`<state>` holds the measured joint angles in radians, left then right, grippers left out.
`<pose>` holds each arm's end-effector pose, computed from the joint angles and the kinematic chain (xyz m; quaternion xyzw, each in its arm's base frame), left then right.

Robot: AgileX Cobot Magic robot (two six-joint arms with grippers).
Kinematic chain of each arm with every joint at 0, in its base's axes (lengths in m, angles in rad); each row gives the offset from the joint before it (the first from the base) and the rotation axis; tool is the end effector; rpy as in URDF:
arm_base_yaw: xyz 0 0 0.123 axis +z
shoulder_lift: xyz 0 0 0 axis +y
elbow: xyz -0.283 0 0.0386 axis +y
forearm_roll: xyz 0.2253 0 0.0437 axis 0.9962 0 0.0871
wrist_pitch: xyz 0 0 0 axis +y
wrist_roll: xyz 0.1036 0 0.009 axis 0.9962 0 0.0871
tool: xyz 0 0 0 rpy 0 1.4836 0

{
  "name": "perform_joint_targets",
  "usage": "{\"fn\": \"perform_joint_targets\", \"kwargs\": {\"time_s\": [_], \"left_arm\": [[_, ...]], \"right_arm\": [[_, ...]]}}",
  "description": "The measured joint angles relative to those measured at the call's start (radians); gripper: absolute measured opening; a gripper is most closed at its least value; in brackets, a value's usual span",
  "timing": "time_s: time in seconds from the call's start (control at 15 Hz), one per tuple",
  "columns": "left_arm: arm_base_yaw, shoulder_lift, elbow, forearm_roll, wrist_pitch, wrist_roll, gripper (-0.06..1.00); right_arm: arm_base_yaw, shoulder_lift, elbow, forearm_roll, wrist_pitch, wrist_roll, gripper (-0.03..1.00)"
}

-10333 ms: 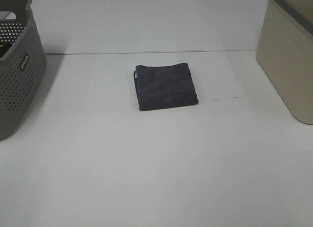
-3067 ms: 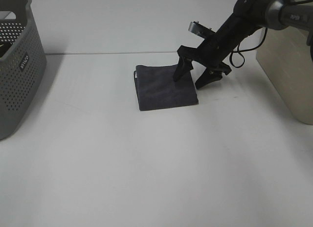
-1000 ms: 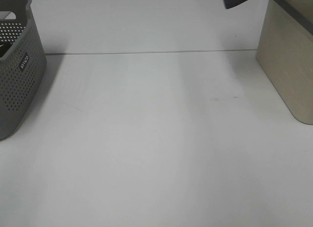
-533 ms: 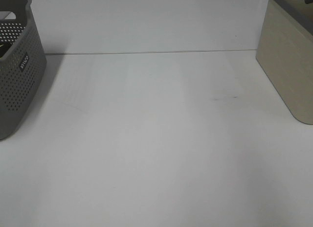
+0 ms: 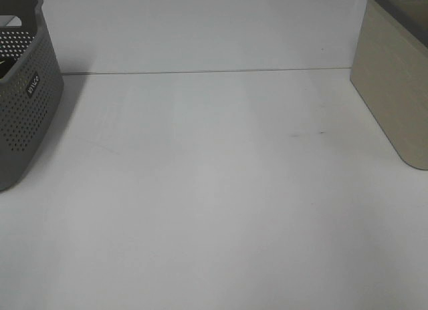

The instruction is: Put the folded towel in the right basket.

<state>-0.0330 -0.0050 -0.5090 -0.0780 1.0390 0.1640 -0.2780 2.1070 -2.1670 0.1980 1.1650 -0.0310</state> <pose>-0.0147 -0.0065 0.2651 0.0843 0.8389 -0.0038 0.5377 0.4420 -0.1066 0.3170 0.1306 0.9484 0.0550 0.2835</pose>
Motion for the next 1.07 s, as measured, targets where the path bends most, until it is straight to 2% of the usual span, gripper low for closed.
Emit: {"fn": "perform_joint_targets", "kwargs": {"time_s": [0.07,0.2,0.27,0.4,0.8,1.07], "left_arm": [[0.000,0.000,0.000,0.000,0.000,0.000,0.99],[0.000,0.000,0.000,0.000,0.000,0.000,0.99],[0.000,0.000,0.000,0.000,0.000,0.000,0.99],[0.000,0.000,0.000,0.000,0.000,0.000,0.99],[0.000,0.000,0.000,0.000,0.000,0.000,0.99],[0.000,0.000,0.000,0.000,0.000,0.000,0.99]], "right_arm": [[0.000,0.012,0.000,-0.001,0.000,0.006,0.53],[0.000,0.011,0.000,0.002,0.001,0.031,0.75],[0.004,0.003,0.000,0.006,0.002,0.031,0.79],[0.038,-0.028,0.000,0.010,0.003,0.036,0.82],[0.235,-0.108,0.000,-0.040,0.052,0.041,0.82],[0.273,-0.167,0.009,-0.077,0.053,0.082,0.82]]}}
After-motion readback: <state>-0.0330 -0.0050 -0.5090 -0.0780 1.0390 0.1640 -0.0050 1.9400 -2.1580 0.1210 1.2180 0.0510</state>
